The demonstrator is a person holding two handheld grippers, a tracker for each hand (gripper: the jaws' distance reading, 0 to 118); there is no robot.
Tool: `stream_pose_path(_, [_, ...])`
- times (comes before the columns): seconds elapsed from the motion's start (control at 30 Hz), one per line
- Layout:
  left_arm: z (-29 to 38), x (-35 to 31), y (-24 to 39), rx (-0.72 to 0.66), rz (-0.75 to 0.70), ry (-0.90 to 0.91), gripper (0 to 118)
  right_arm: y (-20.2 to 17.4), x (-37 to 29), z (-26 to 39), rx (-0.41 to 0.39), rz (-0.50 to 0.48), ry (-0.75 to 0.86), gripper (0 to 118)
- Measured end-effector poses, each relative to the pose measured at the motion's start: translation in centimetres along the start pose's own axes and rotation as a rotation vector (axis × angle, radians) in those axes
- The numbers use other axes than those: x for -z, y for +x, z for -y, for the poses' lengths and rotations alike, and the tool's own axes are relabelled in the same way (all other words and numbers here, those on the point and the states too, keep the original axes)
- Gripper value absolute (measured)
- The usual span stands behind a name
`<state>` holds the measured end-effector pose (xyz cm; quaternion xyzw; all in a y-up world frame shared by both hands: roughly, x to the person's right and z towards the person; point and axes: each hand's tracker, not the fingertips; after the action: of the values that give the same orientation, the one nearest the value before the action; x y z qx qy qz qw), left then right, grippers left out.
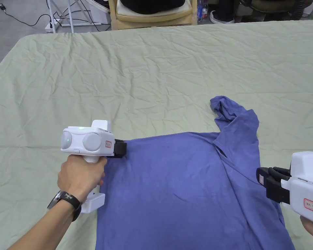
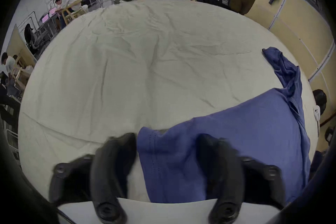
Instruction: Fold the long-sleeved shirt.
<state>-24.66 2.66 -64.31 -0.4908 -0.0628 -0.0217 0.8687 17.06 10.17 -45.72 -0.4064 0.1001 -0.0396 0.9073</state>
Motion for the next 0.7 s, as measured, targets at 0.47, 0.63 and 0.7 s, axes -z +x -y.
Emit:
stream_pose_path(0.47, [1.4,1.2,0.2,-0.014,0.027,0.000,4,0.9,3.4,-9.2,0.014,0.129,0.002,79])
stream_pose_path(0.63, [1.6,1.6,-0.5,-0.048,0.047,0.007,4,2.1,8.9,-14.3,0.081,0.152,-0.128,78])
stream_pose_path(0.7, [1.7,1.6,-0.6,-0.042,0.052,0.012,4,2.6,11.3,-15.8,0.105,0.175,-0.142,76])
